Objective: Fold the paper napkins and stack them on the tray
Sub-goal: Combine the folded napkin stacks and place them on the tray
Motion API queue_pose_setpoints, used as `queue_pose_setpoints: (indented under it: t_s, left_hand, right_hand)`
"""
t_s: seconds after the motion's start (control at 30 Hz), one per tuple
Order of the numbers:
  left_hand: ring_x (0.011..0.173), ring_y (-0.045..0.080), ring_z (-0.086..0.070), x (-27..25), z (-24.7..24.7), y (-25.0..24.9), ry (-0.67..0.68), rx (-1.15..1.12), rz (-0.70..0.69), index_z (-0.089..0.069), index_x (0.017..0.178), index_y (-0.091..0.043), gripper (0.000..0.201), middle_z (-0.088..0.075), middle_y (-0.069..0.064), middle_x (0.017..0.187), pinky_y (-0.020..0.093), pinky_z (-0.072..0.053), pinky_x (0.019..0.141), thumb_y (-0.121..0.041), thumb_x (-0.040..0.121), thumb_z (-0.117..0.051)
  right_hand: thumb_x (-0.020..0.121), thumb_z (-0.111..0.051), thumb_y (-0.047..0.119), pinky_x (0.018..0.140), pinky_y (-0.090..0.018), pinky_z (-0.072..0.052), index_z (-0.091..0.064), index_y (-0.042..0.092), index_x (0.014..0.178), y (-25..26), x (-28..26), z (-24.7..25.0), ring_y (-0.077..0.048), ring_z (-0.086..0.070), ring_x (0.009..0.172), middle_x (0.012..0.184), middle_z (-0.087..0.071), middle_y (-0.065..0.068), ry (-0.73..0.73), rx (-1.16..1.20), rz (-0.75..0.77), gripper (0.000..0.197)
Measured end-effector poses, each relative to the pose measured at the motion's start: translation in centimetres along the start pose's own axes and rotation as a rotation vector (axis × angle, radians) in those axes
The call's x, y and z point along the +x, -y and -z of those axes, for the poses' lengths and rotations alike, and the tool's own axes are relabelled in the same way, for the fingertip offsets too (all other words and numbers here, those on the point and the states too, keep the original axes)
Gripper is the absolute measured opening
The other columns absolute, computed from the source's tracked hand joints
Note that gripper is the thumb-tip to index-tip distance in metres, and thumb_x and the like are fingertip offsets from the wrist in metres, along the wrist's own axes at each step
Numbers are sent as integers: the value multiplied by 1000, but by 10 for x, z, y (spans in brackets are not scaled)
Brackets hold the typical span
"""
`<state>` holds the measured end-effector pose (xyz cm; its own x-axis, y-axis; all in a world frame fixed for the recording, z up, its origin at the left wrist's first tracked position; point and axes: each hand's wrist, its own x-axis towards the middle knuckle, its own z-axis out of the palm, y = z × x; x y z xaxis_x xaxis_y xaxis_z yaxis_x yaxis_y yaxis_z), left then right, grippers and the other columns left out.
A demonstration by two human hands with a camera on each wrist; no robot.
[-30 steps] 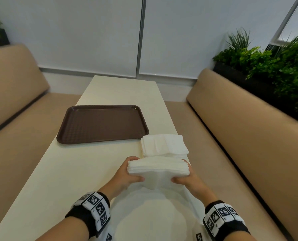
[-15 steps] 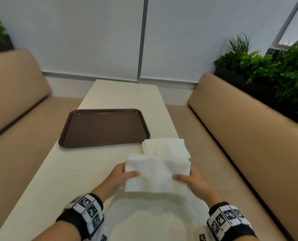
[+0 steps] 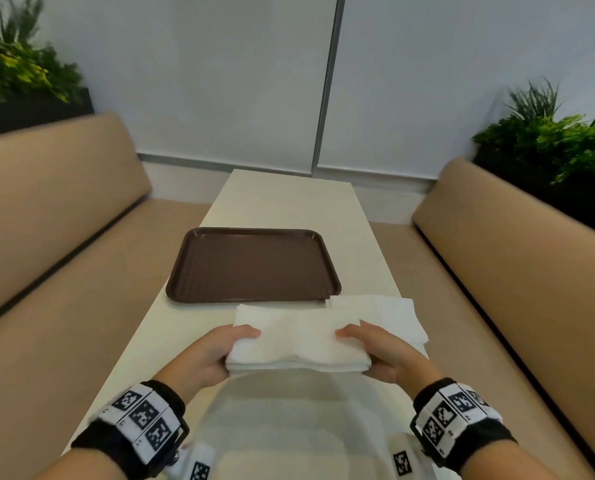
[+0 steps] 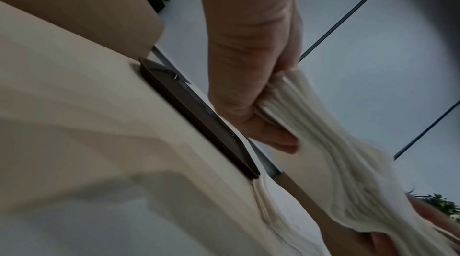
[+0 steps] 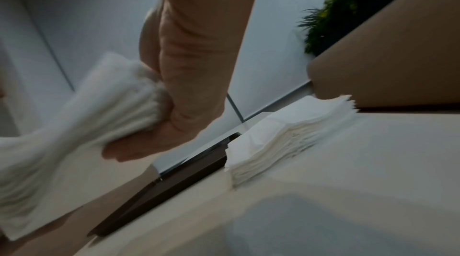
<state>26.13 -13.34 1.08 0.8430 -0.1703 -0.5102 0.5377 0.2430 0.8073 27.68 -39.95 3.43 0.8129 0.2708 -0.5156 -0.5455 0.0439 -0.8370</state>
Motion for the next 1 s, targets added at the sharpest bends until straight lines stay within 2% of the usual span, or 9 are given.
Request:
queue_pose_setpoints:
  t_s: [0.1,0.2,0.27,0.37,0.43,0.63,0.8,0.9,1.0]
  left_hand:
    - [72,23,-68,13,21,-20,-100,-41,-43,-64,101,-2,15,-73,10,81,27,-55,56,-5,87,-58]
    - [78,24,-65,31,35,-59,-159,-85,-102,-64,98,-5,13,-72,9,81,30,-54,59,-5,87,-55]
    - [85,26,-65,47,43,-86,-180,-108,-135,-61,102,-6,16,-70,12,92,34,-54,62,-5,88,-55]
    - [94,27,-64,80,54,-114,-230,-55,-164,-57,114,-5,23,-67,14,106,37,-54,72,-7,91,-55]
    - [93,25,-62,107,62,-123,-283,8,-183,-54,119,-5,27,-64,13,107,36,-53,69,-8,92,-54]
    - [113,32,-54,165,82,-97,-323,23,-162,-40,133,-4,44,-53,16,128,35,-51,68,-2,91,-50]
    - [111,31,-54,186,88,-74,-399,41,-217,-37,138,-5,49,-51,17,131,41,-49,87,1,92,-53]
    - [114,32,-54,190,90,-67,-490,75,-244,-41,131,-13,46,-50,14,131,46,-50,93,-3,90,-57]
    - [107,29,-54,190,86,-65,-579,166,-304,-47,108,-19,26,-51,10,124,42,-50,86,-3,90,-56]
  right_hand:
    - [83,-60,2,67,-36,-56,-33,24,135,24,29,-19,-28,-60,101,126,-54,-6,4,-117,33,62]
    - [87,-53,-3,69,-36,-57,-24,30,133,56,62,-39,-27,-57,100,123,-47,-7,-47,-108,208,64]
    - [90,-49,-6,76,-36,-56,-32,22,126,75,86,-51,-23,-57,92,113,-49,-8,-77,-91,324,48]
    - [93,-46,-3,78,-27,-54,-53,5,110,89,125,-61,-15,-56,90,116,-51,-11,-148,-161,417,20]
    - [94,-43,-2,81,-26,-53,-56,4,113,91,154,-62,-17,-55,98,121,-50,-11,-161,-183,405,24]
    - [92,-36,-8,93,-30,-49,-46,6,134,75,205,-60,-24,-45,121,133,-43,-7,-128,-275,311,46]
    - [92,-34,-9,104,-36,-44,-43,8,139,59,224,-56,-24,-44,124,137,-41,-8,-141,-325,256,51]
    - [92,-36,-7,109,-40,-40,-44,9,138,54,229,-56,-25,-42,128,138,-41,-7,-184,-356,256,50]
    - [91,-37,-6,111,-42,-37,-46,10,138,50,233,-57,-26,-41,130,145,-40,-9,-206,-438,264,50]
